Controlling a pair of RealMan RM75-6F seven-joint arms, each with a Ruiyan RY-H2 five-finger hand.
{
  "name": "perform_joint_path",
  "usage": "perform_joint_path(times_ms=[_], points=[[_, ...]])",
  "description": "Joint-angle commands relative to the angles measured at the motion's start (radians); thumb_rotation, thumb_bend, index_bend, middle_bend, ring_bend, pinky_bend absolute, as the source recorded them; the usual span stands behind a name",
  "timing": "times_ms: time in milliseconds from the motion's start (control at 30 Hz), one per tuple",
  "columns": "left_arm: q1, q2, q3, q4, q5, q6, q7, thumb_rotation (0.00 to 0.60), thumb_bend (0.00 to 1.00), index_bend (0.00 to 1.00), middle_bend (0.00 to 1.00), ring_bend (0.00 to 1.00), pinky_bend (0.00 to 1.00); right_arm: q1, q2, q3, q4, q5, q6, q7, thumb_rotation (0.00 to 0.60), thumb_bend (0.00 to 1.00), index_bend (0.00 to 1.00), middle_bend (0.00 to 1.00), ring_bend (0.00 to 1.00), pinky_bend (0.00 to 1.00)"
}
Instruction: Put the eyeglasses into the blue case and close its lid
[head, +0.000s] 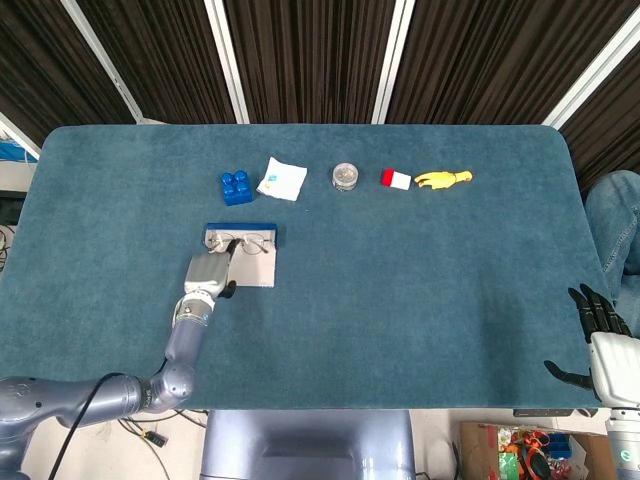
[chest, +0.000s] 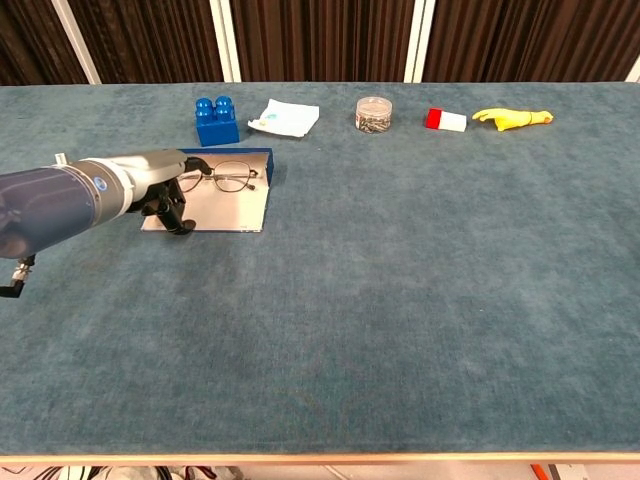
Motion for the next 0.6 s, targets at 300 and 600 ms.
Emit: perform_joint_path(times_ms=[300, 600], points=[[-0.040, -0.066, -0.028, 0.114, -0.050, -0.012, 0.057, 0.600, 0.41, 0.04, 0.73, 0.82, 0.88, 0.000, 0.003, 0.001, -0.005, 0.007, -0.005, -0.001, 0.600, 0.04, 0.01, 0.00, 0.05, 0.19], [-0.056, -0.095, -0.051, 0.156, -0.049, -0.014, 0.069, 0.600, 0.41, 0.04, 0.74, 0.82, 0.88, -0.001, 0.001, 0.003, -0.006, 0.011, -0.002, -0.001, 0.600, 0.04, 0.01, 0.00, 0.05, 0.19]])
